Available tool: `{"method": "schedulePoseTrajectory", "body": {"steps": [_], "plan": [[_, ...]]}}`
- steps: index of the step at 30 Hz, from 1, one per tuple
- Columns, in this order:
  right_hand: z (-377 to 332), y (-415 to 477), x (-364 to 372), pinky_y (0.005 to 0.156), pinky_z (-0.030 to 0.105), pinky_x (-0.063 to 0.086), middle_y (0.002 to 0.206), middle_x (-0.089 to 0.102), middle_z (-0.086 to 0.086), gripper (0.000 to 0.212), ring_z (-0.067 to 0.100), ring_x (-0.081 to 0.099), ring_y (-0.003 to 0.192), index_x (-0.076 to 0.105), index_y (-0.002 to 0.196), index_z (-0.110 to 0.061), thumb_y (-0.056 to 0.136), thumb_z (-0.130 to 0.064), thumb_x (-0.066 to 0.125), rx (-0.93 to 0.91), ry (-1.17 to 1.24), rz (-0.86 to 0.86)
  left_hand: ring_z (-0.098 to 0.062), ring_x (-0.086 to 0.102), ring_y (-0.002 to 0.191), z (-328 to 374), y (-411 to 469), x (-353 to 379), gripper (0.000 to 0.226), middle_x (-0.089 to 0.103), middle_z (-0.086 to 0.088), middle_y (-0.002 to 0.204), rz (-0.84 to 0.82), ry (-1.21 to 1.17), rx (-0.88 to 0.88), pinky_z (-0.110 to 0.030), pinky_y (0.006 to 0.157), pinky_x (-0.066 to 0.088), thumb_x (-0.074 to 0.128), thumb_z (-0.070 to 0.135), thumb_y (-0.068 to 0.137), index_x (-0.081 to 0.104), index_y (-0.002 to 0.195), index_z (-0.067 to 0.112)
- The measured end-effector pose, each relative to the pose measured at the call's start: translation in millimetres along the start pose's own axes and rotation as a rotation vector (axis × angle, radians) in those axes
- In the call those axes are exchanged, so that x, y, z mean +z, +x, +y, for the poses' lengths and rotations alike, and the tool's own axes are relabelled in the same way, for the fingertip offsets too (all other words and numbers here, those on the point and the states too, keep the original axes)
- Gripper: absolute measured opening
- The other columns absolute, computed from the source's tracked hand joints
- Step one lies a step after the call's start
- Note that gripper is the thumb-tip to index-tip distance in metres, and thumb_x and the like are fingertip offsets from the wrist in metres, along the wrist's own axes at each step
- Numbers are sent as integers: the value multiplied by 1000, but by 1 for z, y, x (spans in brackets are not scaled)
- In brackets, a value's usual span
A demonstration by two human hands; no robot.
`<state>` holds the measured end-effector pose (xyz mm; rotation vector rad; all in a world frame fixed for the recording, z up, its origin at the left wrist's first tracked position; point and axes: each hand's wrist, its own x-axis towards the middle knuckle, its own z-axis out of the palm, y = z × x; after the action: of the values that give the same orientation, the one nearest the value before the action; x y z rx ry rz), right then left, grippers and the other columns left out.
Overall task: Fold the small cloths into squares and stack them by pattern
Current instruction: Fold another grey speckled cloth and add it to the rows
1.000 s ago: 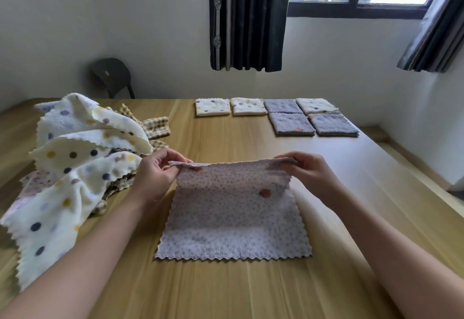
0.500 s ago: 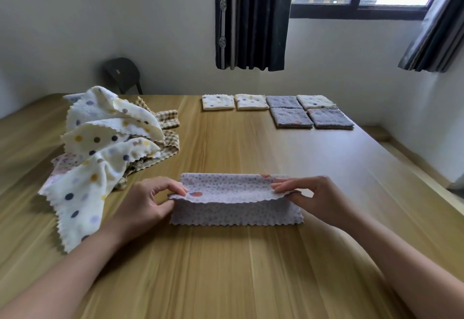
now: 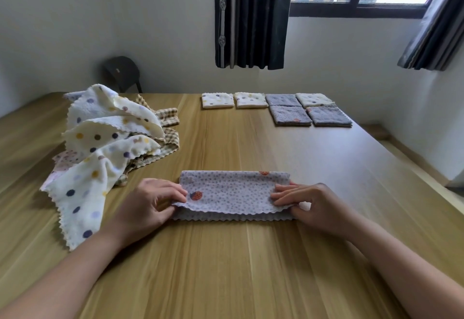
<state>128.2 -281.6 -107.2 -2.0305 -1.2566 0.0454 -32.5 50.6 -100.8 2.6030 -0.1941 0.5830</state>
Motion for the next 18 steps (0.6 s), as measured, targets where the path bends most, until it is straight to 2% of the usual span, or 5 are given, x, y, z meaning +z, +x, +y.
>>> {"method": "schedulePoseTrajectory", "body": {"steps": [5, 10, 13, 15, 18], "plan": [[-10, -2, -10, 107, 20, 39, 121, 66, -10, 42, -3, 52, 123, 77, 101, -20, 74, -3, 50, 35, 35, -48, 8, 59, 103, 7, 1, -1, 38, 69, 21, 103, 85, -45, -22, -27, 94, 43, 39, 21, 70, 75, 83, 24], [-12, 27, 4, 113, 30, 34, 133, 58, -4, 36, 6, 43, 134, 66, 123, -14, 94, -11, 46, 0, -119, 40, -6, 56, 119, 37, 30, 11, 45, 65, 4, 124, 114, -15, -159, -26, 105, 42, 36, 23, 84, 68, 116, 16], [-17, 47, 18, 120, 32, 16, 151, 36, -5, 42, 8, 20, 144, 44, 143, -23, 101, -21, 41, 21, -245, -159, -15, 20, 145, 56, 46, 40, 56, 26, -5, 157, -153, 163, -369, -29, 117, 10, 25, 41, 100, 29, 150, 15], [-18, 53, 25, 121, 31, 3, 159, 16, -9, 49, 7, 3, 147, 24, 152, -31, 104, -37, 34, 51, -360, -323, -23, -4, 149, 62, 49, 59, 72, -3, -12, 161, -307, 321, -511, -40, 118, -4, 16, 58, 98, 3, 154, 15], [-19, 52, 28, 121, 33, -6, 160, -3, -13, 63, 7, -12, 147, 5, 154, -34, 96, -58, 15, 86, -474, -449, -26, -17, 146, 53, 55, 66, 83, -18, -14, 158, -400, 404, -538, -48, 118, -9, 13, 68, 92, -9, 153, 17]]}}
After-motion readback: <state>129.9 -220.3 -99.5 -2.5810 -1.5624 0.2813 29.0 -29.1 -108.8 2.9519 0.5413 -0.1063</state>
